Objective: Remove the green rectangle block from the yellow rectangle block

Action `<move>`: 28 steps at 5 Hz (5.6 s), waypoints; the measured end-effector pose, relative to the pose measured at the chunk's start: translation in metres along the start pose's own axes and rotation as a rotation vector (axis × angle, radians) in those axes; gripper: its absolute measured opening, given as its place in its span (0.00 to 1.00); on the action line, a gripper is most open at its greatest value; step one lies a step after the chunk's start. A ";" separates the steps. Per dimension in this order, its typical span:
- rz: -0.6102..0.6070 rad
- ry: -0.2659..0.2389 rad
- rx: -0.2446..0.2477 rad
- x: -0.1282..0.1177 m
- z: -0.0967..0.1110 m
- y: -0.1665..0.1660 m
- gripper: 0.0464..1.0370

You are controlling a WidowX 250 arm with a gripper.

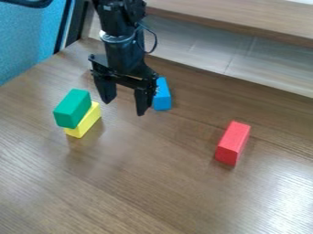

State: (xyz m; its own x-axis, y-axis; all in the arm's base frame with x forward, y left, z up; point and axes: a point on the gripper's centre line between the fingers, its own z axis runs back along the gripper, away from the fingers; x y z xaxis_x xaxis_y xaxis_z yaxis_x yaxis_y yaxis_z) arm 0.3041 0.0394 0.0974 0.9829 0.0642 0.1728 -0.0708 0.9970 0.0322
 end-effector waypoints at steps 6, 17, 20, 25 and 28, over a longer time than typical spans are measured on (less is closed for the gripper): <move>0.166 -0.049 0.044 -0.015 0.035 0.058 0.96; 0.333 0.029 0.021 -0.035 -0.038 0.102 0.96; 0.289 -0.078 -0.023 -0.026 -0.012 0.084 0.56; -0.085 -0.010 -0.109 -0.062 -0.022 -0.041 0.56; -0.138 0.073 -0.046 -0.062 -0.063 -0.050 0.56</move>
State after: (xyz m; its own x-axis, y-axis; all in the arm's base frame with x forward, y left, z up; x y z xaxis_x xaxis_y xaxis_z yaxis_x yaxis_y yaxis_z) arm 0.2577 -0.0118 0.0227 0.9926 -0.0723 0.0979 0.0721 0.9974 0.0054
